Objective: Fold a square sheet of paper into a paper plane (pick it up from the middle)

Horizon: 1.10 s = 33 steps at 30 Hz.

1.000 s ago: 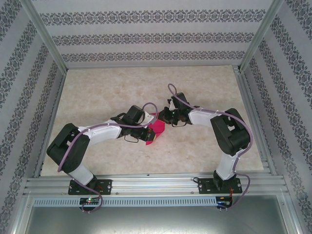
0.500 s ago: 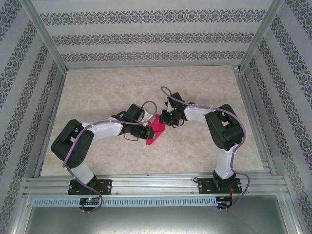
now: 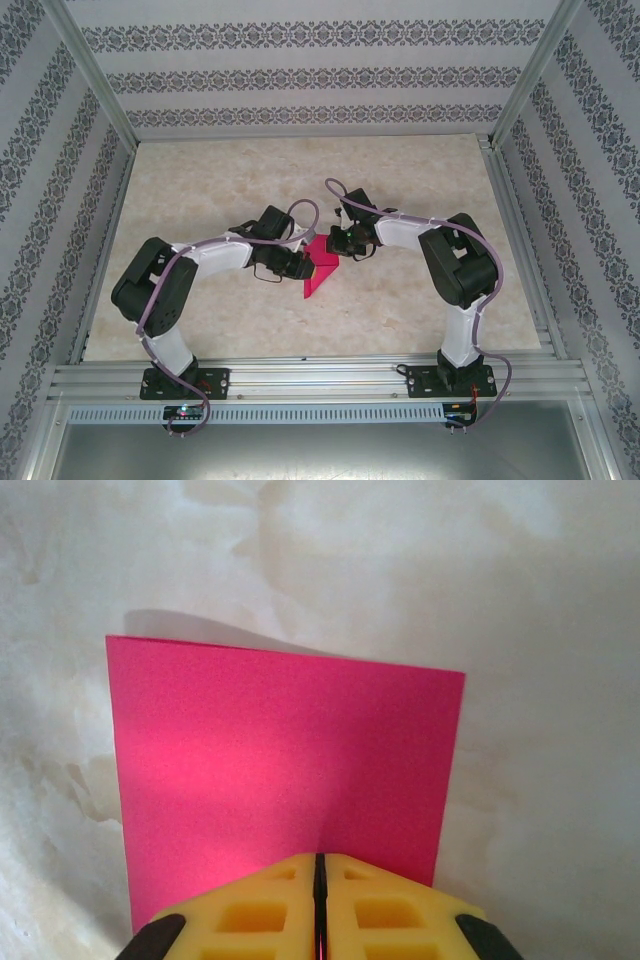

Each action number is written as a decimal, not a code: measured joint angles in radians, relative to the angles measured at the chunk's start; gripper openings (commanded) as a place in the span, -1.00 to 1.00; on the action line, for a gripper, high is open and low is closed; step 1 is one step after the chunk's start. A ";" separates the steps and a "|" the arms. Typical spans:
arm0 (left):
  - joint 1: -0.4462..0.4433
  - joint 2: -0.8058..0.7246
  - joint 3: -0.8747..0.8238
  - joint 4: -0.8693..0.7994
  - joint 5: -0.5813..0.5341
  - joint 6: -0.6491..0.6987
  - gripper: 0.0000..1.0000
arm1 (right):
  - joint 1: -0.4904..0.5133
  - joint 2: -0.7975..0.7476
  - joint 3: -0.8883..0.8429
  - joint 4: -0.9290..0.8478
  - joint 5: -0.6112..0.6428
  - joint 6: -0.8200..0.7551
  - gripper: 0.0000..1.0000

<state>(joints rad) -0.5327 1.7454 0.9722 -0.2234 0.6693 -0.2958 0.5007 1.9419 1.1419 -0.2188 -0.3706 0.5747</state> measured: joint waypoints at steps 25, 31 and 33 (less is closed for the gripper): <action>0.000 0.074 0.054 -0.036 -0.116 0.019 -0.85 | 0.002 0.000 0.000 0.001 0.002 0.003 -0.76; 0.000 0.074 0.054 -0.036 -0.129 0.019 -0.86 | 0.006 0.000 0.000 0.002 0.011 0.005 -0.76; 0.000 0.074 0.054 -0.036 -0.129 0.019 -0.86 | 0.006 0.000 0.000 0.002 0.011 0.005 -0.76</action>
<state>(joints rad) -0.5323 1.8198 1.0260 -0.2596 0.5404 -0.2771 0.5072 1.9419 1.1416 -0.2173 -0.3592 0.5800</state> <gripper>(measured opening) 0.075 0.118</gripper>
